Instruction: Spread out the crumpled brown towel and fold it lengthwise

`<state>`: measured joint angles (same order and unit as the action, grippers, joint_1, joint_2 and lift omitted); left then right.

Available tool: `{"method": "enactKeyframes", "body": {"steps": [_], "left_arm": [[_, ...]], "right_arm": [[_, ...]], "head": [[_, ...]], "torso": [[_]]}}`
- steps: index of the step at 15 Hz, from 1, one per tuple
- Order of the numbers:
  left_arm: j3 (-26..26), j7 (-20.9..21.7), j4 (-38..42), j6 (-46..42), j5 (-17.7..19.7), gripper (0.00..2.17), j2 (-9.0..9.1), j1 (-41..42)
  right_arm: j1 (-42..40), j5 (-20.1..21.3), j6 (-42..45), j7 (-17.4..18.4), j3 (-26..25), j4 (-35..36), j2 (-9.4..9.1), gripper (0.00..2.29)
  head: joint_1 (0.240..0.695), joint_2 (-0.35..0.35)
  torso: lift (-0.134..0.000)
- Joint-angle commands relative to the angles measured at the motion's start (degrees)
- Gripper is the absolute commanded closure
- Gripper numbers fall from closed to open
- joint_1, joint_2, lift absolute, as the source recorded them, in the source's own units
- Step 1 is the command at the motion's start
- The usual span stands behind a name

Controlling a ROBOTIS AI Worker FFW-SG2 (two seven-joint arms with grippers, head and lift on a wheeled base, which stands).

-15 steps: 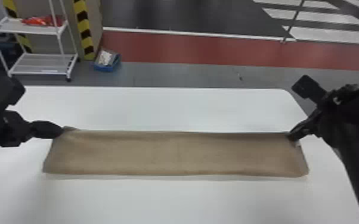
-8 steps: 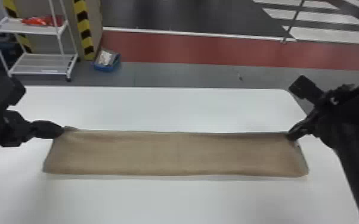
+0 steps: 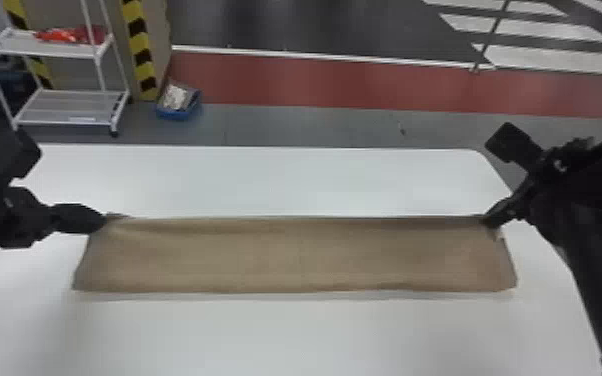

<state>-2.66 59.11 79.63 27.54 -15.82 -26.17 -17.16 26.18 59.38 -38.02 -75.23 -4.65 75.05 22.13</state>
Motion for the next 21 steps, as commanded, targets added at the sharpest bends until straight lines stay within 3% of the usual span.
{"method": "enactKeyframes", "body": {"steps": [1, 5, 11, 15, 17, 19, 20, 21], "left_arm": [[0.02, 0.04, 0.00, -0.16, 0.00, 2.03, -0.03, 0.11], [0.20, -0.04, -0.18, -0.51, 0.00, 2.03, -0.11, 0.20], [0.38, -0.04, -0.88, -1.57, 0.00, 2.03, -0.55, 0.20], [0.38, -0.04, -0.97, -1.57, 0.00, 2.03, -0.38, 0.29], [0.38, -0.04, -0.97, -1.57, 0.00, 2.03, -0.29, 0.29], [0.38, -0.04, -0.88, -1.74, 0.00, 2.03, -0.20, 0.29], [0.38, -0.04, -0.88, -1.74, 0.00, 2.03, -0.20, 0.29], [0.38, -0.13, -0.97, -1.92, 0.00, 2.03, -0.20, 0.29]], "right_arm": [[0.01, 0.39, 0.26, 0.26, -0.01, -0.69, -0.24, 1.30], [0.19, 0.48, 0.26, 2.90, -0.53, -1.31, -0.51, 1.30], [0.62, -0.23, 0.62, 9.75, -1.41, -2.36, -1.65, 1.30], [0.62, 0.13, 1.32, 9.40, -1.15, -2.36, -2.71, 1.28], [0.62, 0.21, 0.62, 8.88, -1.15, -2.45, -2.79, 0.86], [0.54, 0.39, 0.62, 9.14, -1.33, -2.45, -2.71, 0.84], [0.45, 0.39, 0.26, 9.58, -1.33, -2.45, -2.53, 0.63], [0.36, 0.39, -0.09, 9.58, -1.33, -2.45, -2.44, 0.57]], "head": [[0.695, -0.146], [0.695, -0.148], [0.695, -0.159], [0.695, -0.152], [0.695, -0.142], [0.695, -0.141], [0.695, -0.142], [0.695, -0.144]], "torso": [[-0.124], [-0.124], [-0.124], [-0.124], [-0.124], [-0.124], [-0.124], [-0.124]]}}
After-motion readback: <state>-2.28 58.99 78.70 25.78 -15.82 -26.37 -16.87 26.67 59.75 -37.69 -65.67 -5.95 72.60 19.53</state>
